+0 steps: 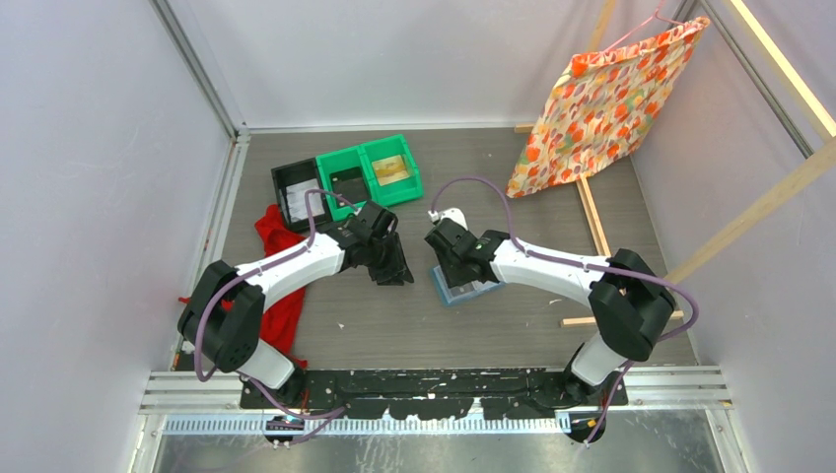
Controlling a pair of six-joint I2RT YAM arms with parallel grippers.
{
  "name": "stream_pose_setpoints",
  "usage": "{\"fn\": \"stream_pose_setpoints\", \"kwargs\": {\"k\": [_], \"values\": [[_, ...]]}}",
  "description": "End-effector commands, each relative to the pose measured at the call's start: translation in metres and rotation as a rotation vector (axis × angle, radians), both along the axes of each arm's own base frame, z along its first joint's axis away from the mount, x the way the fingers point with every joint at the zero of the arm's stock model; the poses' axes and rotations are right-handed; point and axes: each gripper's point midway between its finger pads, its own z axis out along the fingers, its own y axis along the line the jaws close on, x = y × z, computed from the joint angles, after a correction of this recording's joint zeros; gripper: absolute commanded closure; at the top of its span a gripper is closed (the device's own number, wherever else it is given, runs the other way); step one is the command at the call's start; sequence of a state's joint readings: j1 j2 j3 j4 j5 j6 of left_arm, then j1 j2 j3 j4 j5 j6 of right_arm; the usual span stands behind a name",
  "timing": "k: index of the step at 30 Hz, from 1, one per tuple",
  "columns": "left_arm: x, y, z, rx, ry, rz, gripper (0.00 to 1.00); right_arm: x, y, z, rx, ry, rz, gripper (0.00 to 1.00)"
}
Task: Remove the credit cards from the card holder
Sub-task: Pick up the card holder from the center of the board.
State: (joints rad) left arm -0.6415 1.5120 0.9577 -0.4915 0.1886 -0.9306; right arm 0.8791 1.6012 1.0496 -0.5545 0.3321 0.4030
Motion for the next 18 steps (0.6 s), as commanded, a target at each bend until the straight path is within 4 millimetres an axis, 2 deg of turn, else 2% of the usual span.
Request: {"fn": "stream_pose_setpoints", "kwargs": {"k": [1,3,4,5,8,14,18], "values": [[-0.002,-0.001,0.008,-0.021,-0.016,-0.017,0.7,0.01,-0.012,0.014,0.028,-0.058,-0.077,0.57],[-0.003,-0.001,0.007,-0.02,-0.014,-0.021,0.7,0.008,-0.01,0.014,0.041,-0.043,-0.057,0.53],[-0.003,-0.001,0.007,-0.019,-0.012,-0.021,0.7,0.005,-0.007,0.012,0.042,-0.024,-0.032,0.45],[-0.003,-0.001,0.006,-0.02,-0.009,-0.02,0.7,0.002,-0.003,0.011,0.049,-0.007,-0.011,0.4],[-0.002,-0.002,0.006,-0.024,-0.005,-0.017,0.69,-0.004,0.005,0.003,0.05,0.03,0.039,0.34],[0.0,-0.017,0.002,-0.075,0.026,-0.031,0.69,-0.003,0.008,-0.009,0.021,0.038,0.055,0.29],[0.01,-0.047,0.013,-0.234,-0.013,-0.008,0.68,-0.001,0.008,-0.017,0.003,0.044,0.051,0.29]]}}
